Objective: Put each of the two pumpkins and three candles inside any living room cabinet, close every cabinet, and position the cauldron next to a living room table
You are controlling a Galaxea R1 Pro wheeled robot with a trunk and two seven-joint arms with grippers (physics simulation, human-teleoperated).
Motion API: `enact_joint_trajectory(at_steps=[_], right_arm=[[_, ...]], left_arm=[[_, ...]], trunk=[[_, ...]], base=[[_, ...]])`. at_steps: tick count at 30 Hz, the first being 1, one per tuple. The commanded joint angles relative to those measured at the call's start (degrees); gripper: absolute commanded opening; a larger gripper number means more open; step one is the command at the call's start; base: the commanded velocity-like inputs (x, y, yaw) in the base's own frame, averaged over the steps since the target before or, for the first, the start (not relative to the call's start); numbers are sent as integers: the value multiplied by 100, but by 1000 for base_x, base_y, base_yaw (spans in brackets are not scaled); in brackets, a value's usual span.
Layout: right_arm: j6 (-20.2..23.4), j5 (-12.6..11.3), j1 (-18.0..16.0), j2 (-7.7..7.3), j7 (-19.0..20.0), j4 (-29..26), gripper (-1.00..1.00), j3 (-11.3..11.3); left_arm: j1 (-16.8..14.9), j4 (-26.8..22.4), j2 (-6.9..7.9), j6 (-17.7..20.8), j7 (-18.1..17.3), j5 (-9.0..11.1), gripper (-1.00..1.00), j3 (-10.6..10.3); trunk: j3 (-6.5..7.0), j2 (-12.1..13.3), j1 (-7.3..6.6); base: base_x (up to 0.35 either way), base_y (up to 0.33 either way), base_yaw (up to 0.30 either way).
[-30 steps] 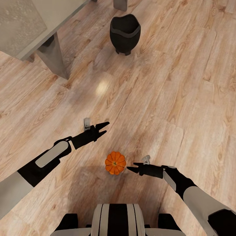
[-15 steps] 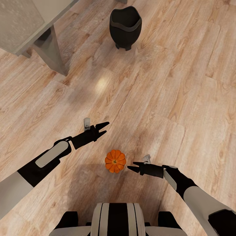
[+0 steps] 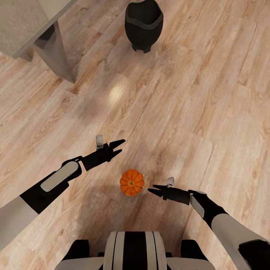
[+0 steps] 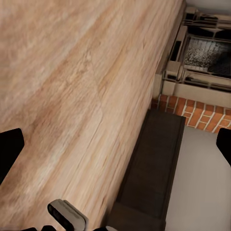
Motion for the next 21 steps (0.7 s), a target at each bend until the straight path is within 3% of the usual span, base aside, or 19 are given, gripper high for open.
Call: enact_joint_trajectory(at_steps=[1, 5, 21], right_arm=[[0, 2, 0, -1, 39, 0, 100, -4], [0, 5, 0, -3, 96, 0, 100, -8], [0, 12, 0, -3, 248, -4, 100, -9]], left_arm=[[0, 0, 0, 0, 0, 1, 100, 0], [0, 0, 0, 0, 0, 1, 100, 0], [0, 0, 1, 0, 0, 0, 100, 0]], trunk=[[-23, -2, 2], [-111, -7, 13], [-115, -15, 28]], base=[[0, 0, 0], [0, 0, 0], [0, 0, 0]])
